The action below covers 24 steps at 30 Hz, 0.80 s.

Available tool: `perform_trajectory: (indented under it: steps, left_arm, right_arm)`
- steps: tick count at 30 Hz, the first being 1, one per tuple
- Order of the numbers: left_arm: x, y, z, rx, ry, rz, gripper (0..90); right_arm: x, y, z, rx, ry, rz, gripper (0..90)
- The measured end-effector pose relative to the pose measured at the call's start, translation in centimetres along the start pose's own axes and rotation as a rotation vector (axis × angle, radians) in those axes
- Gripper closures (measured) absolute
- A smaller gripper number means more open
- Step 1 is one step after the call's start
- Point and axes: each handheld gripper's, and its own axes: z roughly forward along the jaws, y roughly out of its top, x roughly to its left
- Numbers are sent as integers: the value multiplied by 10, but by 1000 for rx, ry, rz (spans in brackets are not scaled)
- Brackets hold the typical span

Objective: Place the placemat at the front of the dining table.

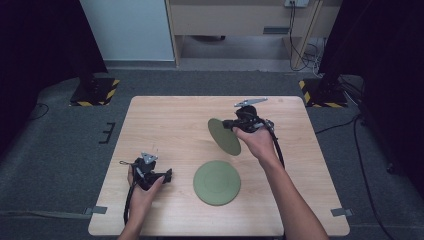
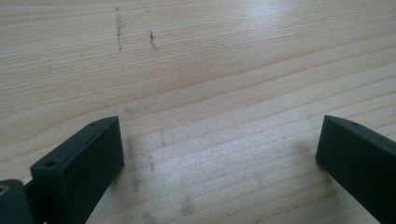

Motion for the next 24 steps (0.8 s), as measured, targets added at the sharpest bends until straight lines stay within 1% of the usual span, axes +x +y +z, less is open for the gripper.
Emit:
perform_trajectory:
  steps: [7,12,20,24]
  left_arm:
    - [0,0,0,0,1,0,0]
    - [0,0,0,0,2,-1,0]
    - [0,0,0,1,3,-2,0]
    - [0,0,0,0,3,-2,0]
  right_arm:
    - [-9,6,-3,-26,-49,18,860]
    - [-14,11,-1,-18,-89,12,860]
    - [-23,19,6,-8,-116,22,860]
    - [-25,24,9,-5,-129,22,860]
